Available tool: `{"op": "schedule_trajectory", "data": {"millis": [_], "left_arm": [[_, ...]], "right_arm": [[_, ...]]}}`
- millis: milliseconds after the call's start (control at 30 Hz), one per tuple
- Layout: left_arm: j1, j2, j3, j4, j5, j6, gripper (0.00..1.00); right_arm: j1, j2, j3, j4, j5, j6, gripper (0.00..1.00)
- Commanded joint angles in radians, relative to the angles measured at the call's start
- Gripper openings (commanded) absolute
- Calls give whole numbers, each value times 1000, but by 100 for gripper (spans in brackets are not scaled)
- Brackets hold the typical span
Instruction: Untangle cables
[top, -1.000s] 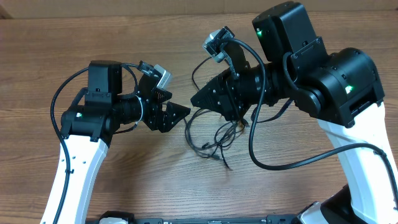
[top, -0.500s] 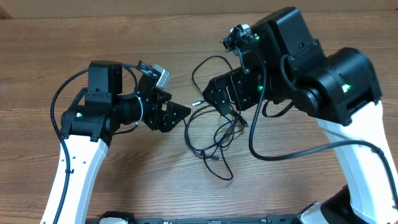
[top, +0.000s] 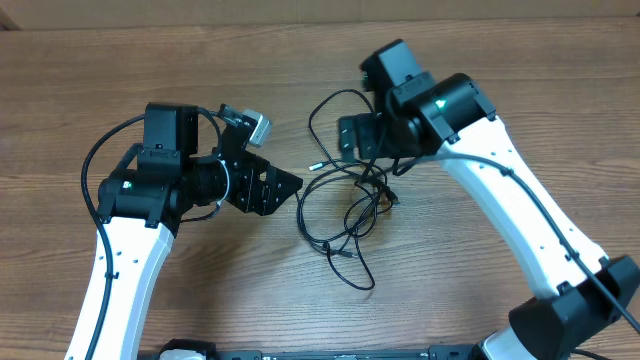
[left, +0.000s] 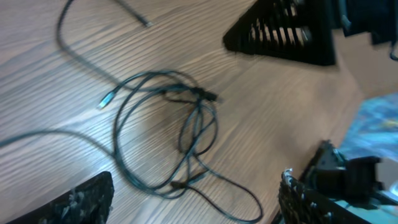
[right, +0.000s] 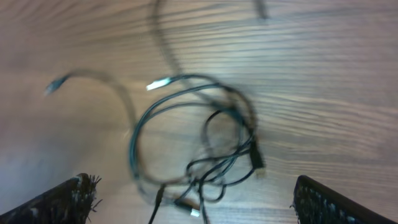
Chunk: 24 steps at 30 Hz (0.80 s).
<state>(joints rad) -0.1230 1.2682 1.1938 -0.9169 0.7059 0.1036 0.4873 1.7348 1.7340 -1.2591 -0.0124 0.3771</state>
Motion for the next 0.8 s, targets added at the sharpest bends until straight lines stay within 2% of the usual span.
{"op": "schedule_trajectory", "data": {"millis": [0,67,233,300,433,567,700,767], "left_arm": [[-1,6,15,0,-90,-48,84],[-1,6,15,2,-89,-49,85],[-1,6,15,5,-89,-54,85],[-1,6,15,6,-88,-60,86],[-1,6,15,6,-88,-60,86],[-1,6,15,6,-88,-67,87],[-1,6,15,6,-88,-68,88],[-1,6,15,6,-88,-68,88]], "right_arm": [[-66,-6,-89,54,30,163,100],[-95,-6,-150,94,-3,180,98],[-118,-6,-277,186,-97,176,81],[-116,-6,-316,205,-113,169,79],[-112,-6,-364,211,-113,50,86],[-112,-6,-413,208,-125,-154,100],[-112,-6,-486,243,-124,-331,100],[-112,-6,-529,287,-125,-367,100]]}}
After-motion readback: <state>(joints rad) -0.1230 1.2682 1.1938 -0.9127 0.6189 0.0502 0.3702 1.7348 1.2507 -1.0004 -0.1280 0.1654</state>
